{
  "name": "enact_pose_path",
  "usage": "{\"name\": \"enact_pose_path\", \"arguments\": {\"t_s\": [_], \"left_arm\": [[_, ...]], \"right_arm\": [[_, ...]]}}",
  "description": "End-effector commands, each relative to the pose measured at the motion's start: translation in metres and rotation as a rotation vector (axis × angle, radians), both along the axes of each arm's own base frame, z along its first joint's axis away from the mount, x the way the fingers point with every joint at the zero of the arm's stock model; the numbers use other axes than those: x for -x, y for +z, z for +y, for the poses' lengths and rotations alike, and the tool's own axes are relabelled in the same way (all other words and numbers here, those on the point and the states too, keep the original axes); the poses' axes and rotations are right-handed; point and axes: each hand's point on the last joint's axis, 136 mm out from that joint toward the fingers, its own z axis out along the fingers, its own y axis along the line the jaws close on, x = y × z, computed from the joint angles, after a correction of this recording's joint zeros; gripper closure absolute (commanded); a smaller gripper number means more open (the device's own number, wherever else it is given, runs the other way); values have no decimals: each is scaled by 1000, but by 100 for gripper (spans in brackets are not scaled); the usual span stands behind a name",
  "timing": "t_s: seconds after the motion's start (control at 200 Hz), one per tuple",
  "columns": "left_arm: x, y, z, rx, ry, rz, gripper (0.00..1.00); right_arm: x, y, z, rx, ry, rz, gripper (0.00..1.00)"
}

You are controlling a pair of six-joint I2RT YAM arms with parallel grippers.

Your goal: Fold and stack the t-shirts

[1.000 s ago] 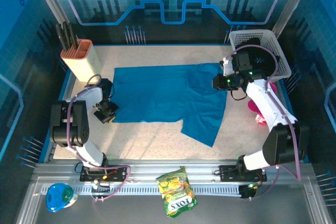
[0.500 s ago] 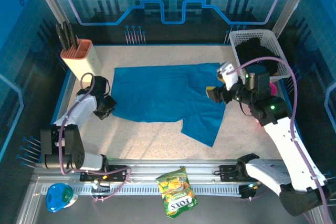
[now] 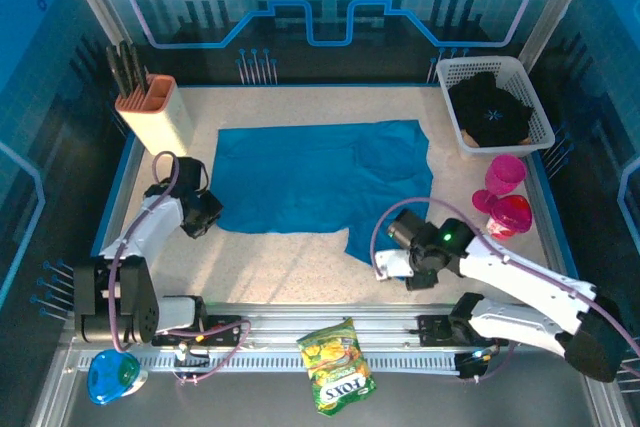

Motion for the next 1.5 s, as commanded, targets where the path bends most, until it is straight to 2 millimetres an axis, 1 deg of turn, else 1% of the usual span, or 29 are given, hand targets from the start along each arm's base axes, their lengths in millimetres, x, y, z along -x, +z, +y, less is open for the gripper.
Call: {"name": "enact_pose_path", "arguments": {"t_s": [0.0, 0.095, 0.23, 0.4, 0.485, 0.64, 0.771, 0.826, 1.001, 1.051, 1.146, 1.376, 1.496], "left_arm": [[-2, 7, -3, 5, -23, -41, 100], [-1, 10, -1, -6, -21, -48, 100], [0, 13, 0, -15, -21, -57, 100], [0, 14, 1, -20, -26, -58, 100], [-1, 15, 0, -17, -26, -62, 100], [0, 14, 0, -18, -27, -61, 100], [1, 16, 1, -25, -29, -62, 100], [1, 16, 1, -23, -31, -61, 100], [6, 16, 0, -23, -36, -53, 100], [9, 17, 0, -23, -35, -50, 100], [15, 17, 0, -22, -30, -46, 100], [29, 10, -3, -2, -21, -3, 100], [41, 7, -2, -7, -10, 25, 100]], "right_arm": [[-1, -6, 3, 37, 99, -16, 46], [-4, -16, 8, 62, 108, 12, 46], [-8, -25, 18, 79, 104, 39, 49], [-9, -36, 16, 136, 119, 52, 51], [-12, -41, 20, 140, 108, 57, 52], [-18, -60, 24, 181, 101, 71, 54], [-28, -69, 30, 204, 92, 57, 61], [-32, -69, 32, 209, 82, 45, 67], [-37, -55, 33, 195, 85, 11, 82], [-37, -48, 32, 180, 85, -9, 87], [-37, -30, 29, 151, 90, -64, 100], [-23, 10, 17, 99, 130, -144, 100], [-24, 29, 9, 75, 126, -210, 100]]}}
